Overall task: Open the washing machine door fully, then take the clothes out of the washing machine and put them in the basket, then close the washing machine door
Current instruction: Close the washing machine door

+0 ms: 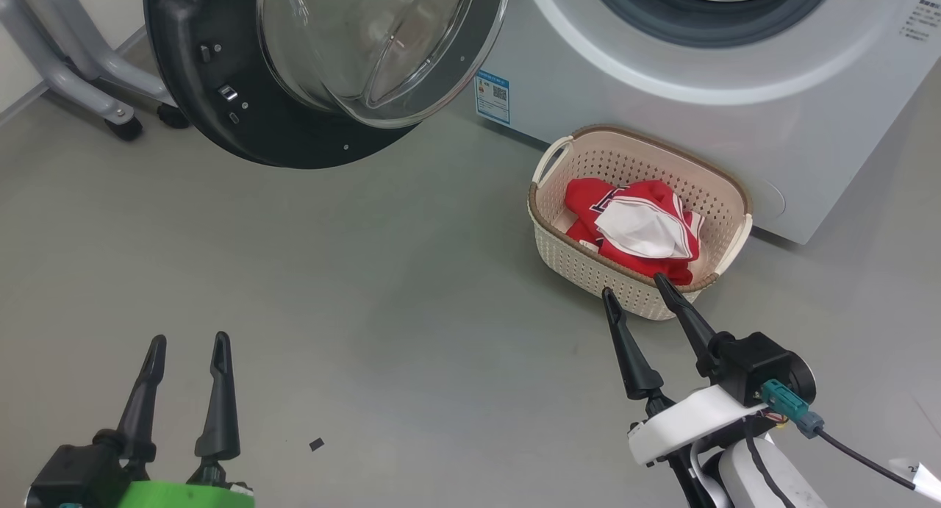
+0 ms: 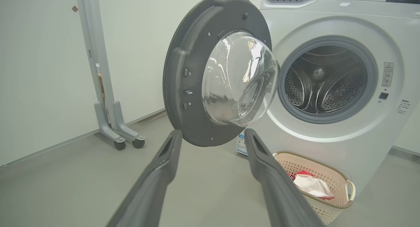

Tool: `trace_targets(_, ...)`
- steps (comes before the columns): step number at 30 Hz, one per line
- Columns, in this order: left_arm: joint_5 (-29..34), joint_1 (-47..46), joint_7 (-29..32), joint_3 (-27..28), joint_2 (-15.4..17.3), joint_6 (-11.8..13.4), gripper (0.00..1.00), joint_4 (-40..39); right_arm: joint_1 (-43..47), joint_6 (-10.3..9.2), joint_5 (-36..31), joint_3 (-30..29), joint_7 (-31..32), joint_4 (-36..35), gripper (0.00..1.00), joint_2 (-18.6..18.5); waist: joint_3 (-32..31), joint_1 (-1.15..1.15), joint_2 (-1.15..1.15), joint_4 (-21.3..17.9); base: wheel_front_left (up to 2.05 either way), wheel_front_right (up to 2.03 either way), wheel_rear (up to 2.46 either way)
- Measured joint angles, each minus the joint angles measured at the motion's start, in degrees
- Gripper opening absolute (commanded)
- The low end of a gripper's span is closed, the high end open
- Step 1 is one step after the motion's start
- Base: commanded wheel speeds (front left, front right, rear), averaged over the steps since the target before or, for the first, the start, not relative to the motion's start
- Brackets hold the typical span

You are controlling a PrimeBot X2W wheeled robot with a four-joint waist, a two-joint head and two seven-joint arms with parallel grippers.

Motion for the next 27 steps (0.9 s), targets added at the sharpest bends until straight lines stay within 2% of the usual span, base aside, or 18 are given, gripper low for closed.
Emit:
trace_targets(14,0.0,0.0,0.0,-0.22,-0.1,0.0,1.0,-0.52,-0.4,0.0,0.0,-0.3,0.0,0.03,1.0,-0.01,0.52,0.0,0.0,0.0,0.0,0.0,0.0)
trace_targets(15,0.0,0.0,0.0,-0.4,-0.1,0.0,0.57,-0.53,-0.51,0.0,0.0,-0.3,0.0,0.03,1.0,-0.01,0.59,0.0,0.0,0.01,0.0,0.0,0.0)
trace_targets(16,0.0,0.0,0.0,-0.56,-0.1,0.0,0.07,-0.59,-0.65,0.0,0.0,-0.3,0.0,0.0,1.0,-0.01,0.69,0.0,0.0,0.01,0.0,0.0,0.0)
trace_targets(17,-0.02,0.0,0.0,-0.79,-0.09,0.0,0.0,-0.75,-0.82,0.0,-0.01,-0.25,0.0,-0.03,1.0,-0.01,0.86,0.0,0.0,0.02,0.0,0.0,0.0)
trace_targets(27,-1.72,-0.35,0.0,-2.25,0.71,0.0,0.0,-2.15,-1.32,0.0,-0.98,0.11,0.0,-2.19,1.0,-0.1,4.01,0.0,0.0,-0.12,0.0,0.0,0.0)
